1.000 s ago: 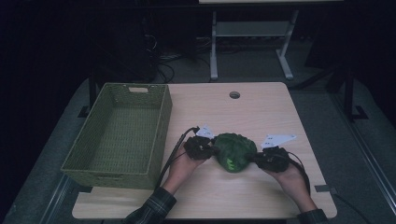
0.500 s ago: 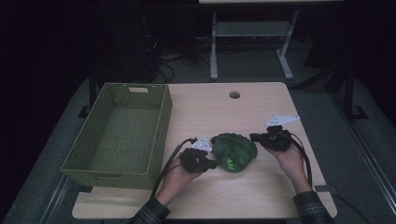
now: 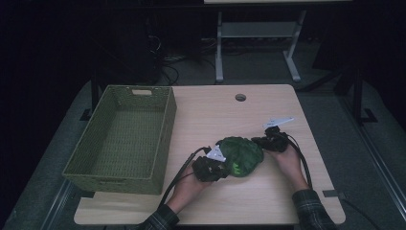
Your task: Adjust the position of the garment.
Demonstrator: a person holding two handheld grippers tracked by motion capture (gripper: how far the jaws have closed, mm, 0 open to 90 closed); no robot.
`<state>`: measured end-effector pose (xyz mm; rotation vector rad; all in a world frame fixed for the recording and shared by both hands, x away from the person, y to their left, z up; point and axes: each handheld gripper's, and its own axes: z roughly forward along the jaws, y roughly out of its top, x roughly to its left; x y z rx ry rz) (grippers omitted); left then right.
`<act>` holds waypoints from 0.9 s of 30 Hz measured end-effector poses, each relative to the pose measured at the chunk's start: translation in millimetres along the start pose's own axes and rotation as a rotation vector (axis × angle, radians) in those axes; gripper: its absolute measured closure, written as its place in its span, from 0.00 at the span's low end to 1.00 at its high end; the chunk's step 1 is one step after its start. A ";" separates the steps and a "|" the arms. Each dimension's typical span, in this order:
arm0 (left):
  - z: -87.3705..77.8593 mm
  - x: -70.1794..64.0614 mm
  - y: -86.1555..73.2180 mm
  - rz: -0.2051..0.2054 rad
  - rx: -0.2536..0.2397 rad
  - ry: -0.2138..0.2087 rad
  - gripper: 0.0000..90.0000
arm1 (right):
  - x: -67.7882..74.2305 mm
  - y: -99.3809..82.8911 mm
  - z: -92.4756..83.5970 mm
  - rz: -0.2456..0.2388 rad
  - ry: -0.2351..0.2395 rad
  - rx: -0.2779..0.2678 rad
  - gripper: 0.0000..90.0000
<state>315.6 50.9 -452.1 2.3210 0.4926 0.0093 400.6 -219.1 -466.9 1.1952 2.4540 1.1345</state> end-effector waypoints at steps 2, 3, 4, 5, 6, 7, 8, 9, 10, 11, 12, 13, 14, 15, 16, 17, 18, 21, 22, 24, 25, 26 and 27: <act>1.6 0.0 0.5 -0.003 0.002 0.002 1.00 | 0.4 -0.3 1.1 -0.001 0.007 0.005 1.00; 3.4 0.8 1.0 0.005 0.004 0.006 1.00 | 0.5 -0.5 1.9 -0.006 0.007 0.007 1.00; 5.5 1.4 1.3 0.008 0.003 0.008 1.00 | 1.3 -0.6 2.3 0.000 0.010 0.013 1.00; 7.8 1.6 1.5 0.003 0.005 0.012 1.00 | 1.6 -1.0 2.7 -0.004 0.015 0.016 1.00; 9.8 2.7 1.5 0.006 0.008 0.013 1.00 | 2.1 -1.2 3.1 -0.008 0.018 0.017 1.00; 11.5 3.5 1.5 0.006 0.011 0.013 1.00 | 2.9 -1.3 3.1 -0.008 0.020 0.021 1.00; 12.7 4.3 1.4 0.008 0.016 0.015 1.00 | 4.1 -1.7 3.1 -0.020 0.025 0.029 1.00; 13.9 4.3 1.3 0.001 0.015 0.016 1.00 | 4.1 -1.7 3.1 -0.020 0.025 0.029 1.00; 14.4 4.6 1.0 0.000 0.015 0.017 1.00 | 5.0 -1.7 2.9 -0.019 0.028 0.034 1.00; 14.7 5.2 0.8 0.003 0.017 0.019 1.00 | 5.7 -1.9 2.7 -0.021 0.031 0.038 1.00; 14.3 7.1 0.5 0.017 0.031 0.018 1.00 | 6.5 -2.4 3.0 -0.025 0.036 0.040 1.00; 14.3 7.1 0.5 0.017 0.031 0.018 1.00 | 6.9 -2.6 3.3 -0.026 0.043 0.043 1.00; 15.0 7.2 -0.3 0.001 0.022 0.020 1.00 | 7.4 -2.9 3.3 -0.032 0.046 0.046 1.00; 15.0 7.2 -0.3 0.001 0.022 0.020 1.00 | 7.4 -2.9 3.3 -0.032 0.046 0.046 1.00; 13.8 9.4 -0.8 0.010 0.035 0.020 1.00 | 8.6 -3.9 2.8 -0.033 0.052 0.051 1.00; 13.8 9.4 -0.8 0.010 0.035 0.020 1.00 | 8.6 -3.9 2.8 -0.033 0.052 0.051 1.00; 13.8 11.7 -2.4 0.004 0.031 0.020 1.00 | 10.5 -5.1 2.6 -0.037 0.063 0.056 1.00; 13.2 13.7 -3.6 -0.016 0.019 0.018 1.00 | 12.0 -6.4 2.3 -0.044 0.072 0.064 1.00; 12.2 14.8 -3.9 -0.015 0.024 0.020 1.00 | 13.9 -7.8 1.3 -0.045 0.075 0.063 1.00; 10.0 18.1 -5.3 -0.014 0.026 0.025 1.00 | 16.1 -9.7 -0.4 -0.041 0.085 0.065 1.00; 10.0 18.1 -5.3 -0.014 0.026 0.025 1.00 | 16.1 -9.7 -0.4 -0.041 0.085 0.065 1.00; 9.3 19.1 -6.1 -0.021 0.022 0.031 1.00 | 18.0 -12.0 -2.7 -0.053 0.083 0.068 1.00; 9.3 19.1 -6.1 -0.021 0.022 0.031 1.00 | 18.0 -12.0 -2.7 -0.053 0.083 0.068 1.00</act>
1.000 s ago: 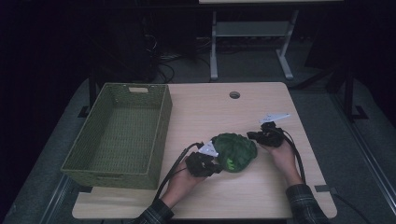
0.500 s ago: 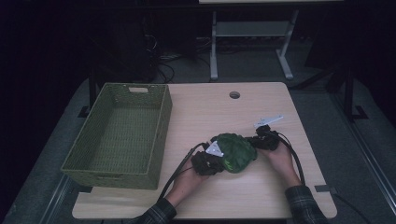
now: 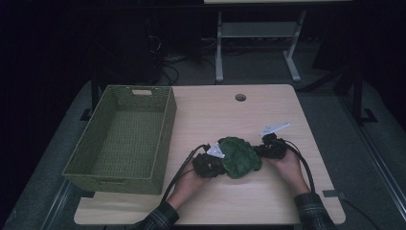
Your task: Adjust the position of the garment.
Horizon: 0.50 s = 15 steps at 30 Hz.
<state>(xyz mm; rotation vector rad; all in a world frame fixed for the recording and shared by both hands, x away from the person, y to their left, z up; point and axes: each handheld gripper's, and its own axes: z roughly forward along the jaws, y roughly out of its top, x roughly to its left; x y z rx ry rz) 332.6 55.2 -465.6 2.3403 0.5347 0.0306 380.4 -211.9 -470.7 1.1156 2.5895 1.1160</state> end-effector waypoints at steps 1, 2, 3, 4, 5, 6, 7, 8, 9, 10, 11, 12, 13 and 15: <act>-1.3 1.8 -0.4 0.009 0.006 0.005 1.00 | 3.3 -2.3 -2.3 -0.006 -0.001 0.007 1.00; -1.3 1.8 -0.4 0.009 0.006 0.005 1.00 | 3.3 -2.3 -2.3 -0.006 -0.001 0.007 1.00; -2.0 2.1 -1.1 0.003 0.002 0.006 1.00 | 6.4 -3.8 -4.6 -0.019 -0.001 0.014 1.00; -2.0 2.1 -1.1 0.003 0.002 0.006 1.00 | 6.4 -3.8 -4.6 -0.019 -0.001 0.014 1.00; -2.3 1.8 -1.4 -0.005 -0.004 0.007 1.00 | 10.5 -4.9 -7.5 -0.019 0.003 0.016 1.00; -2.3 1.8 -1.4 -0.005 -0.004 0.007 1.00 | 10.5 -4.9 -7.5 -0.019 0.003 0.016 1.00; -2.8 2.2 -1.5 -0.002 -0.004 0.008 1.00 | 12.6 -6.0 -8.9 -0.031 -0.002 0.015 1.00; -3.4 2.8 -1.5 0.002 -0.001 0.008 1.00 | 14.6 -7.2 -9.8 -0.032 -0.002 0.017 1.00; -3.6 3.1 -1.6 -0.002 -0.004 0.007 1.00 | 15.7 -8.7 -10.8 -0.037 0.002 0.023 1.00; -3.9 3.5 -1.9 -0.005 -0.005 0.008 1.00 | 17.9 -10.2 -11.9 -0.035 0.002 0.021 1.00; -4.5 4.2 -2.0 -0.004 -0.002 0.006 1.00 | 18.9 -11.4 -13.0 -0.037 0.005 0.028 1.00; -4.9 5.2 -2.3 0.004 0.000 0.006 1.00 | 20.8 -12.4 -14.5 -0.027 0.013 0.030 1.00; -5.4 5.8 -2.7 -0.001 -0.004 0.002 1.00 | 25.4 -15.3 -17.8 -0.038 0.011 0.021 1.00; -5.8 6.1 -2.9 -0.003 -0.003 0.001 1.00 | 28.6 -18.9 -19.8 -0.056 0.017 0.026 1.00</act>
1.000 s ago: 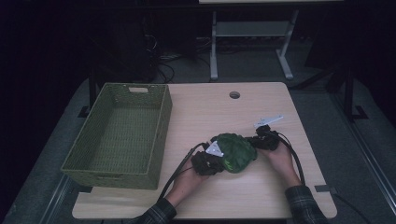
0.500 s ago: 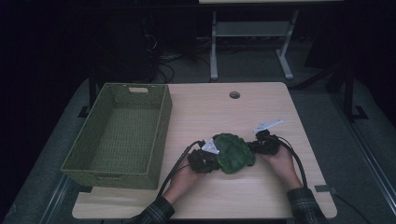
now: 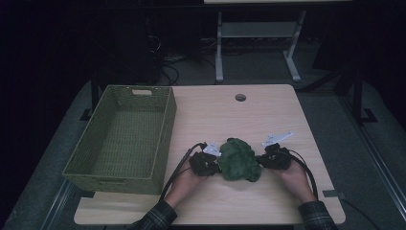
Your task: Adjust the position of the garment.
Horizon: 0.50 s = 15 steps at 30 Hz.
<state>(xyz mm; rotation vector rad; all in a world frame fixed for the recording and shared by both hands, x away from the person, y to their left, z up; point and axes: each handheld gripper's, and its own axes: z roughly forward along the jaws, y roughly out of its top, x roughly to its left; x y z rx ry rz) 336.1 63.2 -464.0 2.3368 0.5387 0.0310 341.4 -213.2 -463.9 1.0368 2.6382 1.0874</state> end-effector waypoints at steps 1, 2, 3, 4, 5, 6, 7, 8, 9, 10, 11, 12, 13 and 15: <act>-0.3 0.3 -0.2 -0.003 -0.002 -0.001 1.00 | 0.0 0.0 0.0 0.000 0.000 0.000 1.00; -0.7 0.8 -0.3 -0.003 -0.003 -0.002 1.00 | 2.7 -1.5 -1.3 0.003 0.004 0.007 1.00; -1.4 1.6 -0.4 0.003 0.001 -0.002 1.00 | 4.7 -2.8 -2.2 0.002 0.010 0.014 1.00; -1.7 1.8 -0.5 0.000 -0.001 -0.001 1.00 | 8.7 -6.6 -5.0 -0.014 0.005 0.008 1.00; -1.6 1.5 -0.7 -0.006 -0.005 -0.002 1.00 | 8.7 -6.6 -5.0 -0.014 0.005 0.008 1.00; -2.5 1.9 -0.8 -0.005 -0.003 -0.004 1.00 | 13.1 -9.9 -6.9 -0.011 0.015 0.019 1.00; -2.7 2.1 -0.8 -0.004 -0.003 -0.004 1.00 | 15.5 -11.5 -7.7 -0.012 0.013 0.021 1.00; -2.7 2.1 -0.8 -0.004 -0.003 -0.004 1.00 | 15.5 -11.5 -7.7 -0.012 0.013 0.021 1.00; -3.6 3.0 -0.8 0.007 0.006 -0.004 1.00 | 17.1 -12.8 -8.8 -0.017 0.020 0.029 1.00; -3.9 3.6 -1.1 0.009 0.009 -0.005 1.00 | 21.2 -15.4 -11.6 -0.030 0.021 0.023 1.00; -3.9 3.6 -1.1 0.009 0.009 -0.005 1.00 | 21.2 -15.4 -11.6 -0.030 0.021 0.023 1.00; -3.8 3.6 -1.4 0.008 0.007 -0.005 1.00 | 25.4 -17.9 -13.2 -0.032 0.025 0.026 1.00; -3.8 3.9 -1.5 0.008 0.007 -0.006 1.00 | 25.4 -17.9 -13.2 -0.032 0.025 0.026 1.00; -3.5 4.1 -1.8 0.002 0.002 -0.008 0.99 | 28.1 -19.9 -14.2 -0.046 0.022 0.024 1.00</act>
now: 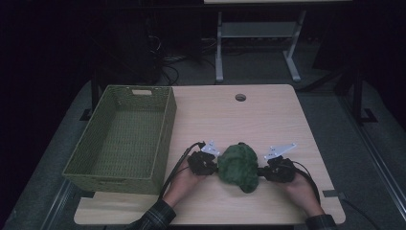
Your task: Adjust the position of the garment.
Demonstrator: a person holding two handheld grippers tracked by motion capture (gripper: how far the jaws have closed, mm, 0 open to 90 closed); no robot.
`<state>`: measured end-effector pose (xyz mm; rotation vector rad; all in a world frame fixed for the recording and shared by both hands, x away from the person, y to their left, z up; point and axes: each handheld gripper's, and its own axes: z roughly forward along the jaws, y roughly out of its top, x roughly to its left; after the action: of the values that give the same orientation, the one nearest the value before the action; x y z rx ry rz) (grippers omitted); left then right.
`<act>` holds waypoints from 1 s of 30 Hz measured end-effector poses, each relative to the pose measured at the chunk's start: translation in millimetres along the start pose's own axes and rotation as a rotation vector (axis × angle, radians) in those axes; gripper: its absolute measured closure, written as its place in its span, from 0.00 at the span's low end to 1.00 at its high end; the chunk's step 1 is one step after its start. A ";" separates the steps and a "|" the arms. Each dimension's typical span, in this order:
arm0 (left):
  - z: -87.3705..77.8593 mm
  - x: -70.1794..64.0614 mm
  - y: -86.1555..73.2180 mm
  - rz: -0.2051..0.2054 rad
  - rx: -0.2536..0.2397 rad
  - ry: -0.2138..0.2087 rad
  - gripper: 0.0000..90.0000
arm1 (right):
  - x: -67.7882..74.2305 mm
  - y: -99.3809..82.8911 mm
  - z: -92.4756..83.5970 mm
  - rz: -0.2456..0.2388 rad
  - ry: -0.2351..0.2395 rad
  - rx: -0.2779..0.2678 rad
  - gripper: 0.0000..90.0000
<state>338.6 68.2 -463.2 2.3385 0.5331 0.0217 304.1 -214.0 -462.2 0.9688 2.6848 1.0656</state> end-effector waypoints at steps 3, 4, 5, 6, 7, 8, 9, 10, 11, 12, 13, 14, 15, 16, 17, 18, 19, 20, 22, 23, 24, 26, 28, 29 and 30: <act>-1.2 0.8 -0.7 -0.005 0.000 0.002 0.98 | 0.4 -1.1 -2.3 0.005 -0.014 -0.006 0.95; -2.1 1.4 -1.2 -0.006 0.000 0.002 0.97 | -0.8 -1.3 -3.9 0.004 -0.020 -0.014 0.92; -4.8 2.9 -2.6 -0.006 0.002 0.002 0.95 | -2.6 -2.4 -7.6 0.023 -0.040 -0.033 0.87; -4.8 2.9 -2.6 -0.006 0.002 0.002 0.93 | -2.6 -2.4 -7.6 0.023 -0.040 -0.033 0.87; -6.1 3.3 -3.6 -0.013 -0.003 0.004 0.93 | -3.8 -3.4 -9.9 0.030 -0.054 -0.043 0.83; -8.4 4.9 -4.5 -0.004 0.006 0.008 0.92 | -4.7 -4.9 -12.0 0.041 -0.071 -0.054 0.79; -9.5 4.9 -5.4 -0.013 -0.003 0.009 0.91 | -6.2 -6.8 -14.3 0.043 -0.085 -0.063 0.76; -11.6 5.5 -6.1 -0.012 -0.003 0.007 0.88 | -7.6 -9.6 -16.8 0.046 -0.103 -0.080 0.72; -15.1 5.4 -6.6 -0.011 -0.002 0.010 0.83 | -10.2 -15.3 -21.1 0.070 -0.133 -0.093 0.63; -15.1 5.4 -6.6 -0.011 -0.002 0.010 0.80 | -10.2 -15.3 -21.1 0.070 -0.133 -0.093 0.63; -16.7 5.0 -6.7 -0.011 -0.001 0.011 0.80 | -11.5 -18.9 -22.8 0.077 -0.151 -0.099 0.58; -18.8 5.2 -6.6 -0.002 0.007 0.009 0.76 | -13.0 -22.4 -24.3 0.081 -0.170 -0.107 0.53; -20.4 4.5 -6.5 -0.004 0.006 0.010 0.73 | -14.5 -25.7 -26.2 0.090 -0.181 -0.108 0.50; -22.0 4.2 -6.2 -0.001 0.010 0.012 0.69 | -16.2 -29.2 -28.4 0.099 -0.195 -0.110 0.45; -22.9 3.4 -6.0 -0.002 0.012 0.011 0.64 | -17.6 -32.5 -30.4 0.112 -0.208 -0.113 0.42; -24.8 2.5 -5.6 0.006 0.019 0.017 0.61 | -19.2 -35.8 -32.7 0.123 -0.216 -0.117 0.38; -26.4 1.8 -5.1 0.010 0.017 0.018 0.58 | -20.9 -39.1 -34.9 0.133 -0.229 -0.117 0.34; -28.0 1.2 -4.6 0.018 0.014 0.017 0.53 | -22.9 -42.2 -36.3 0.147 -0.239 -0.116 0.29; -33.3 -2.7 -2.1 0.018 0.005 0.017 0.45 | -28.6 -52.0 -39.4 0.172 -0.265 -0.103 0.19; -33.3 -2.7 -2.1 0.018 0.005 0.017 0.43 | -28.6 -52.0 -39.4 0.172 -0.265 -0.103 0.19; -35.9 -3.1 -0.9 0.034 0.010 0.014 0.43 | -30.2 -54.9 -40.2 0.178 -0.270 -0.099 0.17; -39.2 -5.9 1.4 0.039 -0.002 0.017 0.39 | -32.8 -59.5 -41.4 0.182 -0.284 -0.098 0.15; -42.6 -5.9 4.0 0.051 0.003 0.010 0.34 | -34.4 -62.7 -42.3 0.184 -0.291 -0.099 0.14; -44.1 -6.7 6.2 0.054 0.006 0.016 0.29 | -36.2 -64.4 -41.5 0.181 -0.300 -0.094 0.11; -44.1 -6.7 6.2 0.054 0.006 0.016 0.27 | -36.2 -64.4 -41.5 0.181 -0.300 -0.094 0.11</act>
<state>327.5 90.6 -425.6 2.3600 0.4790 0.0640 286.3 -295.4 -477.6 1.2612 2.3225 0.9757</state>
